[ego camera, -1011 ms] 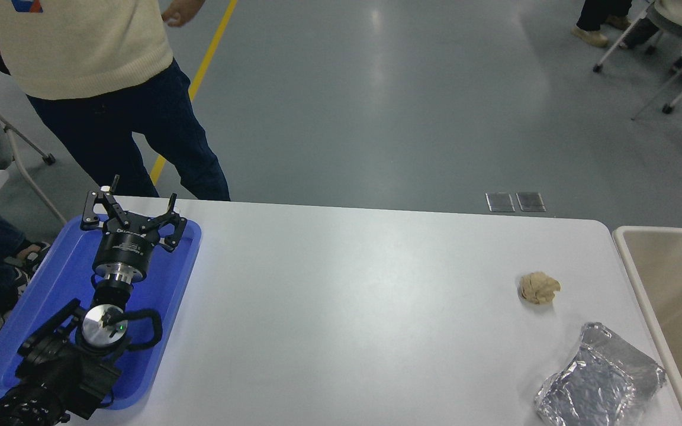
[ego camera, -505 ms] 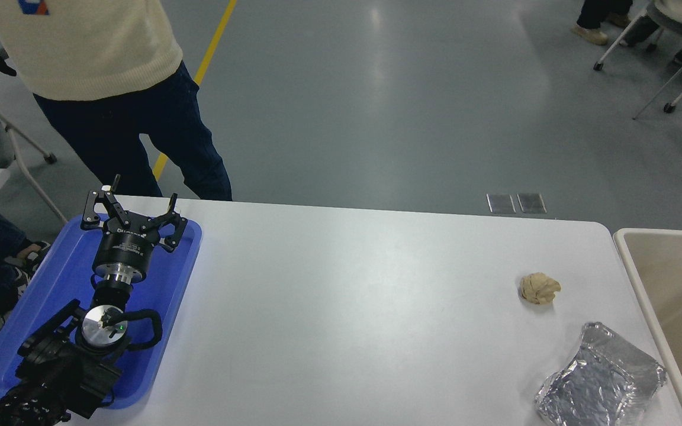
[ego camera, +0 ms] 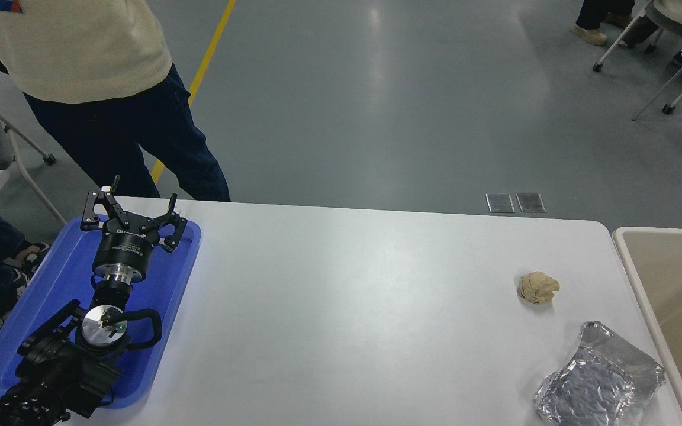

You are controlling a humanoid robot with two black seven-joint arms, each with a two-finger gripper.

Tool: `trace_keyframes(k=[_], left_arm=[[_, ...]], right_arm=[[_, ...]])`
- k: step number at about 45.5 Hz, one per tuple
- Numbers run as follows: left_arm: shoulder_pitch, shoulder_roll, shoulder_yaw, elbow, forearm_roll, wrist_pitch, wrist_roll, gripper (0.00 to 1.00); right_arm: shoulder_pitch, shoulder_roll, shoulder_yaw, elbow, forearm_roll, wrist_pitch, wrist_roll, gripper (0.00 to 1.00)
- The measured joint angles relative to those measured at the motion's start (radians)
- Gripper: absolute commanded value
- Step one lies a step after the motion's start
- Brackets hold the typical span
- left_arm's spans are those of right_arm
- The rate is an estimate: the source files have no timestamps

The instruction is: Pick up paper cup place in dustbin

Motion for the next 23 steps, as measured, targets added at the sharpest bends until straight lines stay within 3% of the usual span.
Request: trace_keyframes(k=[23], left_arm=[[-0.001,0.000,0.000,0.000,0.000,0.001,0.000,1.00]], right_arm=[[0.123,-0.050,0.083,0.141,0.022,0.042,-0.001,1.00]])
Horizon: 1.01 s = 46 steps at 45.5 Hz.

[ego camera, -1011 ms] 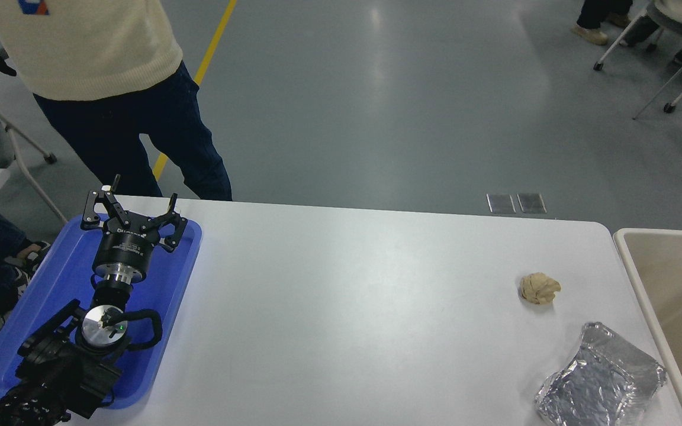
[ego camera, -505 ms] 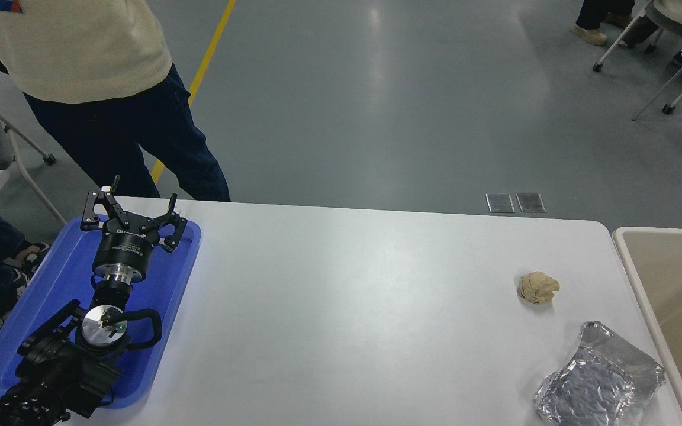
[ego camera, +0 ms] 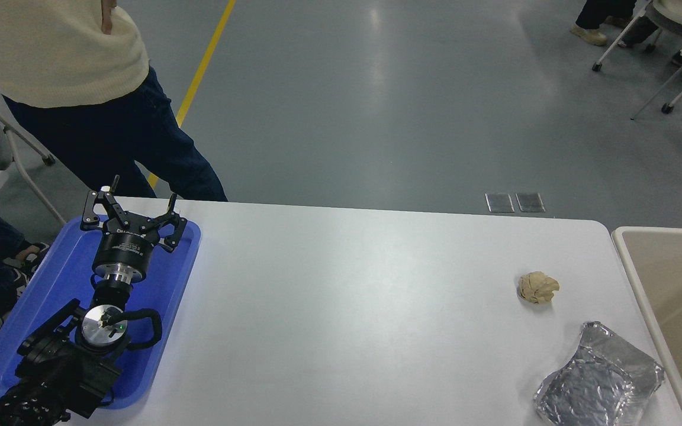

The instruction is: Pick up paper cup place in dustbin

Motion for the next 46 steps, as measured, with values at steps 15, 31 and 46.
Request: trace_keyframes(k=[15,31,46], left_arm=[[-0.001,0.000,0.001,0.000,0.000,0.000,0.000,1.00],[-0.001,0.000,0.002,-0.001,0.001,0.000,0.002,1.00],[0.000,0.000,0.002,-0.001,0.001,-0.001,0.002,1.00]], right_arm=[[0.295,-0.130,0.014,0.415,-0.244,0.044,-0.008,1.00],[0.766,-0.231,-0.264,0.910,-0.428,0.117,-0.047,1.00],[1.241,-0.128,-0.522,1.217,-0.363,0.276,-0.053,1.00]])
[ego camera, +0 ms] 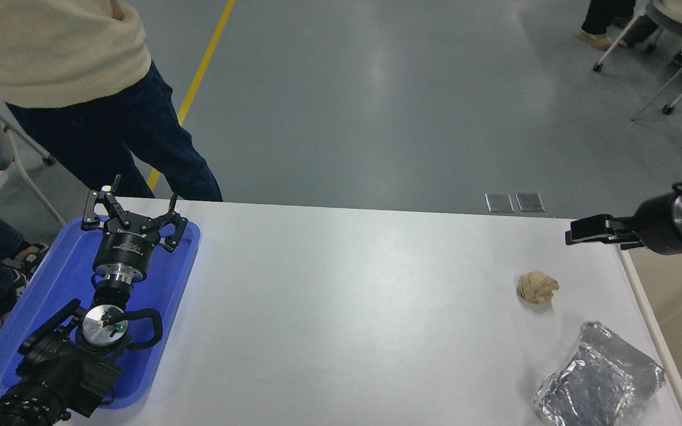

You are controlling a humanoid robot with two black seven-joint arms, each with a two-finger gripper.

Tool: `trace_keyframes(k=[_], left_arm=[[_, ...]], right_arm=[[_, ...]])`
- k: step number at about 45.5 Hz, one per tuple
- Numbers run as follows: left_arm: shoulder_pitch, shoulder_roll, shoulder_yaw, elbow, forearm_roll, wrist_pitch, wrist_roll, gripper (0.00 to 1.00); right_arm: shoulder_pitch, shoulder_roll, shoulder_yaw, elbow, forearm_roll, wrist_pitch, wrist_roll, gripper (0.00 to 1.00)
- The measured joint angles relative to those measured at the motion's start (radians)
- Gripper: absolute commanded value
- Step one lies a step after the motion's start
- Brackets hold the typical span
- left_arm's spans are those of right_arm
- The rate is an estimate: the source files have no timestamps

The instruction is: Pick up paper cup place in dustbin

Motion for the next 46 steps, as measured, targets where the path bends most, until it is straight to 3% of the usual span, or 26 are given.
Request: trace_keyframes(k=[18,46], left_arm=[[0.001,0.000,0.000,0.000,-0.001,0.000,0.000,1.00],[0.002,0.000,0.000,0.001,-0.001,0.001,-0.001,1.00]], right_arm=[[0.276,0.246,-0.118,0.103,0.298,0.270,-0.002,1.00],[0.328,0.304,-0.242,0.132,0.382,0.336,-0.001,1.00]])
